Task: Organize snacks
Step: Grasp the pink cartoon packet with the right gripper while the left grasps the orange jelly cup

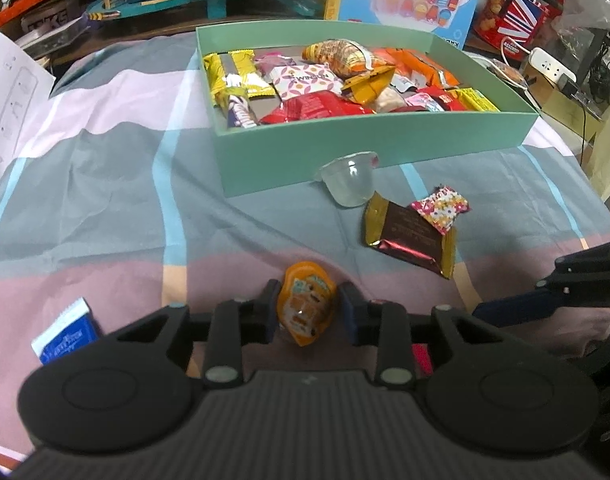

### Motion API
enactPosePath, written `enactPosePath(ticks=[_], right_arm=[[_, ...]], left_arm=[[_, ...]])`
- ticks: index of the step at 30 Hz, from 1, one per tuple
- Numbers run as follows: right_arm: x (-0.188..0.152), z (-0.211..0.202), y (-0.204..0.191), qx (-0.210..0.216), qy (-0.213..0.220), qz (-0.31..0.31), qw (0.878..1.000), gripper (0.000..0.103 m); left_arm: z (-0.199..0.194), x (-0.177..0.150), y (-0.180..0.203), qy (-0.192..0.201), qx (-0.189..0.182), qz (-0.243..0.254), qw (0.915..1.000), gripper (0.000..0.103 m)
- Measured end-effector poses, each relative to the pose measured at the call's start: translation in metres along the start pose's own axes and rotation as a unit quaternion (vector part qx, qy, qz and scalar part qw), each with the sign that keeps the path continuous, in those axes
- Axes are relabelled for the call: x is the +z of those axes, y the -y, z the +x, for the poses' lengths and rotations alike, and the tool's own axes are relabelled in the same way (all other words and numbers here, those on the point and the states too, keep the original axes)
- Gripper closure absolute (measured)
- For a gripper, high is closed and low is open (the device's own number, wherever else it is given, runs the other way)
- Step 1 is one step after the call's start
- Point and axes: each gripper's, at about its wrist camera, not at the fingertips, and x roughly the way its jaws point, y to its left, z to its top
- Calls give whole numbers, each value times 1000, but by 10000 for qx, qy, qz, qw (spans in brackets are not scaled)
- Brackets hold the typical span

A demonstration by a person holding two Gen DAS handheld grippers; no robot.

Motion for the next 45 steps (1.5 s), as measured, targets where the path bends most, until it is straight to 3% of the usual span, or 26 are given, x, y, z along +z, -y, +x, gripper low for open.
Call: enactPosePath(ticks=[7, 8, 15, 16, 20, 21, 24, 27, 36, 39, 41, 45], right_arm=[[-4, 6, -17, -192, -100, -655, 9976, 42], [-4, 5, -15, -150, -139, -636, 9978, 36], [-4, -17, -3, -153, 176, -348, 9991, 36], [-5, -18, -3, -160, 148, -379, 9990, 39], [-13, -22, -6, -151, -69, -367, 9992, 86], [-15, -22, -5, -75, -136, -269, 9995, 89], [-20, -19, -4, 106, -358, -82, 9993, 89], [-18, -7, -3, -21, -506, 27, 9987, 89], [17, 6, 15, -507, 73, 856, 9950, 86], [20, 1, 22, -406, 126, 1172, 9922, 85], [20, -1, 26, -343, 140, 1418, 9892, 74], [21, -3, 34, -104, 65, 1939, 9809, 73]], left_arm=[[-5, -5, -6, -36, -60, -167, 9998, 72], [-5, -6, -5, -35, -51, -160, 9999, 72], [-3, -5, 1, 3, 61, -55, 10000, 74], [-3, -5, 2, 8, 89, -44, 10000, 75], [-4, -6, -3, 42, 78, -175, 9998, 82], [-4, -6, -4, 47, 53, -222, 9997, 82], [-3, -6, -6, 64, 27, -259, 9996, 82], [-4, -7, -8, 68, -31, -310, 9995, 82], [-5, -9, -15, 90, -204, -428, 9988, 82], [-5, -10, -17, 111, -251, -449, 9986, 82], [-4, -10, -18, 122, -265, -455, 9985, 82], [-8, -13, -19, 131, -258, -480, 9984, 82]])
